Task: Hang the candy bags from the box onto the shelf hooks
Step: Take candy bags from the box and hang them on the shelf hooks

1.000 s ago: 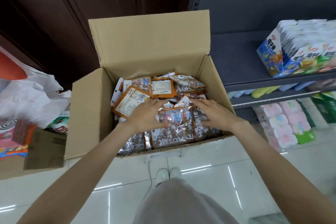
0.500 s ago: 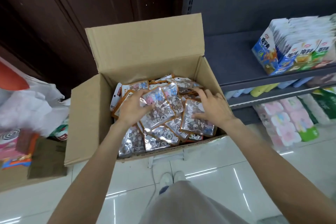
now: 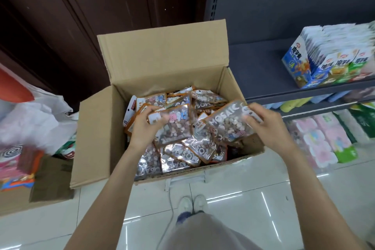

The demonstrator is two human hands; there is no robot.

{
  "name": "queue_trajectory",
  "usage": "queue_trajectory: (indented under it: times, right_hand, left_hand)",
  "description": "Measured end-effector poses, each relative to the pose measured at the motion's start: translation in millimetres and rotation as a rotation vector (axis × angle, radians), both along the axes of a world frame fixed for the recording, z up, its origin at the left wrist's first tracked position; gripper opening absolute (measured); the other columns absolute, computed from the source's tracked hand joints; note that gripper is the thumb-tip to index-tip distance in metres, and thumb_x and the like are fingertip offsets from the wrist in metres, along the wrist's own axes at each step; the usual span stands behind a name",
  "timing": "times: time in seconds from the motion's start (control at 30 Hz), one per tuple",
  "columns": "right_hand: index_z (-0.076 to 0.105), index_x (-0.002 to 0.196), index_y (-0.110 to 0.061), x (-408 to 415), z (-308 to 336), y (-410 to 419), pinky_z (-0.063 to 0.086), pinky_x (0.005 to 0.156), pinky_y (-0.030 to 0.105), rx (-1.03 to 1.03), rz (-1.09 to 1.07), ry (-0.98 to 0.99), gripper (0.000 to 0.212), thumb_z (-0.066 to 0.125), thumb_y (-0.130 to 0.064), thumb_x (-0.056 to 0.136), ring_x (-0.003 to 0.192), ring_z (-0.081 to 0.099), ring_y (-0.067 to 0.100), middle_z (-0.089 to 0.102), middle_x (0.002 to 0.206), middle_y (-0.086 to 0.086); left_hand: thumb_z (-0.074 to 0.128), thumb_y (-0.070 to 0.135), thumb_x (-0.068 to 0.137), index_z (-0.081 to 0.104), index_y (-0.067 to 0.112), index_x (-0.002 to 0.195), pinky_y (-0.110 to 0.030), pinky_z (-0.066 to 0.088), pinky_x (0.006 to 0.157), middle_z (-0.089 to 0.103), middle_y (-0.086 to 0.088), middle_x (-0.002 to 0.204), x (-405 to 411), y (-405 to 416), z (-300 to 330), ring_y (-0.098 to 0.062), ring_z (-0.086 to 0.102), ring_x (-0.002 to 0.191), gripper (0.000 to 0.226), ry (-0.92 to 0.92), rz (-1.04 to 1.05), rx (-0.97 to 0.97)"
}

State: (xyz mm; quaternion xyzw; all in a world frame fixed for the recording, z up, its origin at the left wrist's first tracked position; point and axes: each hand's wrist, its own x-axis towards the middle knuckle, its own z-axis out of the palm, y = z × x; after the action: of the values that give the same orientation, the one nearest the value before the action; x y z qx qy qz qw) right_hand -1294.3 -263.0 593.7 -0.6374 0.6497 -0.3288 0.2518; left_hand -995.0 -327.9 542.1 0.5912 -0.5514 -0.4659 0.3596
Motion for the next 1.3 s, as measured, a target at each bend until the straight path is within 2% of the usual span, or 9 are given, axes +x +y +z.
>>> queue_trajectory:
  times: [0.1,0.23,0.47,0.6,0.7,0.77,0.93,1.13,1.3]
  right_hand:
    - [0.064,0.090,-0.030,2.1,11.4,8.5,0.048,0.074,0.013,-0.021,-0.029,-0.350,0.023,0.061,-0.008,0.093,0.083,0.063,-0.004,0.070,0.085,-0.017]
    - [0.068,0.080,-0.032,1.1,24.6,7.7,0.050,0.072,0.017,-0.069,-0.022,-0.598,0.030,0.065,-0.003,0.088,0.078,0.065,0.002,0.070,0.081,-0.012]
    - [0.060,0.092,-0.038,-48.0,35.5,4.3,0.033,0.100,0.010,-0.158,0.115,-0.407,0.014,0.063,-0.025,0.090,0.133,0.040,0.002,0.045,0.134,-0.017]
    - [0.057,0.090,-0.029,-108.4,37.4,24.6,0.042,0.078,0.013,-0.195,0.060,-0.401,0.012,0.063,-0.018,0.090,0.089,0.057,-0.001,0.062,0.094,-0.016]
    - [0.058,0.086,-0.026,-163.1,35.1,42.8,0.042,0.068,0.010,-0.218,-0.058,-0.440,0.019,0.067,-0.010,0.090,0.073,0.055,-0.006,0.063,0.079,-0.016]
    - [0.058,0.086,-0.026,-197.8,35.6,52.4,0.042,0.068,0.008,-0.241,-0.108,-0.432,0.020,0.067,-0.008,0.089,0.074,0.056,-0.007,0.064,0.083,-0.013]
    - [0.059,0.089,-0.030,-274.3,43.1,64.2,0.043,0.076,0.012,-0.289,-0.169,-0.377,0.011,0.067,-0.024,0.083,0.084,0.058,-0.005,0.065,0.091,-0.012]
    - [0.051,0.115,-0.036,-324.0,51.6,67.0,0.050,0.093,0.037,-0.307,-0.183,-0.693,0.051,0.080,-0.028,0.073,0.110,0.058,0.004,0.060,0.118,-0.011]
    - [0.033,0.135,-0.046,-347.3,48.9,54.9,0.053,0.090,0.033,-0.317,-0.240,-0.827,0.083,0.078,-0.022,0.070,0.107,0.063,0.006,0.057,0.127,-0.002]
  left_hand:
    - [0.078,0.046,0.074,0.069,0.024,0.099,-0.042,0.052,0.091,0.071,0.004,0.099,-10.6,-1.0,28.4,-0.017,0.066,0.098,0.034,0.090,0.053,-0.077]
    - [0.072,0.025,0.083,0.066,0.020,0.076,-0.022,0.045,0.062,0.063,0.003,0.068,-49.4,4.7,71.1,-0.007,0.056,0.064,0.011,0.154,-0.005,-0.209]
    - [0.057,0.024,0.096,0.066,0.023,0.083,-0.038,0.046,0.079,0.066,-0.004,0.085,-146.9,15.0,111.2,-0.018,0.059,0.082,0.016,0.285,-0.227,-0.100]
    - [0.049,0.014,0.099,0.065,0.018,0.091,-0.020,0.051,0.064,0.070,0.008,0.076,-217.0,35.3,123.8,-0.007,0.065,0.070,0.018,0.375,-0.307,-0.002]
    - [0.065,0.014,0.084,0.063,0.015,0.103,-0.031,0.050,0.076,0.070,-0.002,0.094,-267.3,52.8,122.2,-0.018,0.065,0.087,0.019,0.386,-0.410,0.036]
    - [0.068,0.016,0.075,0.063,0.020,0.107,-0.038,0.049,0.084,0.070,-0.005,0.102,-299.4,62.9,120.2,-0.022,0.065,0.094,0.033,0.350,-0.455,0.032]
    - [0.067,0.022,0.087,0.050,0.042,0.120,-0.022,0.048,0.093,0.066,0.020,0.116,-373.4,86.6,124.2,-0.004,0.061,0.110,0.043,0.213,-0.569,-0.069]
    - [0.059,0.016,0.093,0.053,0.027,0.121,-0.018,0.050,0.082,0.069,0.015,0.108,-430.9,91.3,123.6,-0.004,0.065,0.101,0.030,0.282,-0.328,-0.207]
    - [0.064,0.018,0.091,0.058,0.022,0.116,-0.025,0.052,0.081,0.070,0.006,0.103,-476.5,60.5,117.8,-0.009,0.066,0.095,0.026,0.322,-0.136,-0.274]
